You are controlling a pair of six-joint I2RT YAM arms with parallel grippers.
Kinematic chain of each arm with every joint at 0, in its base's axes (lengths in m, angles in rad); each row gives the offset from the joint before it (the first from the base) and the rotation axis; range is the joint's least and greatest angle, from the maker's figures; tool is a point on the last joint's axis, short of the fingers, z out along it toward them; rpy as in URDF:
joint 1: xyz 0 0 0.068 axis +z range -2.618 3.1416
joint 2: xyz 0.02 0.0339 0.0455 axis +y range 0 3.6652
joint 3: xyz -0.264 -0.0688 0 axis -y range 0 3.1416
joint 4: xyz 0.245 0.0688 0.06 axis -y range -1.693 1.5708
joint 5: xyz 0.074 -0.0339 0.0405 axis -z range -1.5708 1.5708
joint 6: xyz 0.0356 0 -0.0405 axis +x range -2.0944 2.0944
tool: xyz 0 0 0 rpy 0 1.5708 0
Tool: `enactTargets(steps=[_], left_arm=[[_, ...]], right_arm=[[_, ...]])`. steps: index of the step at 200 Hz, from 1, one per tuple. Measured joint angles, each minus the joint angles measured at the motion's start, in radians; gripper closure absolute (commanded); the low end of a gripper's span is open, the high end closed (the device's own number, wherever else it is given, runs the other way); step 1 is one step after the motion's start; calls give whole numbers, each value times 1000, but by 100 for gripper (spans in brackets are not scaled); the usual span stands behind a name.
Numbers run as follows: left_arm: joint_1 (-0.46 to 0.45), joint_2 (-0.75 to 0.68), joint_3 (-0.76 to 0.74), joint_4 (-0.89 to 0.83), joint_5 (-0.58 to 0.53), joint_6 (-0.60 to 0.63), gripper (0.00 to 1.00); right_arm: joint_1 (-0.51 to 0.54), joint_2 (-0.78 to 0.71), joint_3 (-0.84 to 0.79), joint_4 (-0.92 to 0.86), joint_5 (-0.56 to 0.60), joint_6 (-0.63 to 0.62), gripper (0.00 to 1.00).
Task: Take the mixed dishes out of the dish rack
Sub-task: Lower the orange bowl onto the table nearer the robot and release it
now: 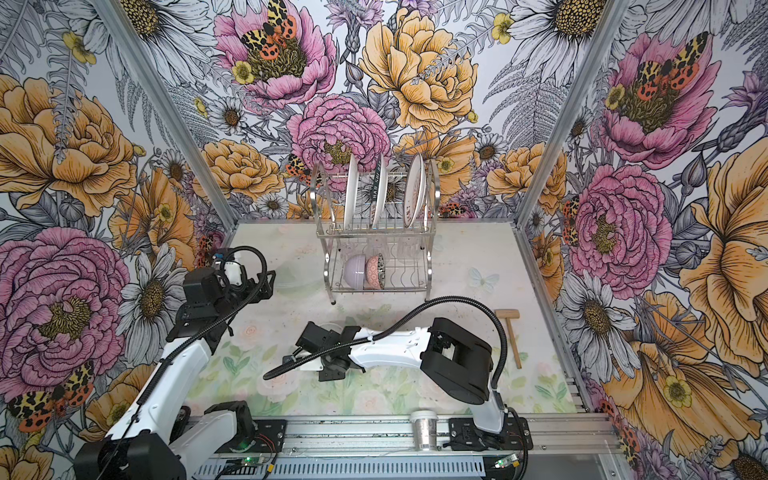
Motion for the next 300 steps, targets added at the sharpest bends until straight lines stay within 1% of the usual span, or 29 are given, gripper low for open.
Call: enactTargets(steps=[33, 74, 106, 143, 173, 215, 251, 273, 300], left_arm=[[1, 0, 0, 0, -1, 0, 1], [1, 0, 0, -4, -4, 0, 1], [1, 0, 0, -3, -4, 0, 1], [3, 0, 0, -3, -3, -19, 1], [5, -6, -1, -3, -2, -23, 1], [11, -54, 0, -13, 13, -23, 1], [12, -129, 0, -45, 41, -22, 1], [15, -198, 0, -50, 87, -21, 1], [16, -262, 0, -61, 174, -20, 1]], right_arm=[[0, 6, 0, 0, 26, -27, 90], [0, 7, 0, 5, 34, -55, 73], [0, 7, 0, 8, 33, -51, 66], [-2, 2, 0, 21, 19, -25, 54], [-15, -35, 0, 42, -22, 24, 49], [-49, -117, 0, 100, -78, 100, 45], [-75, -237, -59, 234, -102, 163, 41], [-98, -323, -159, 371, -91, 221, 36], [-130, -406, -292, 534, -39, 292, 34]])
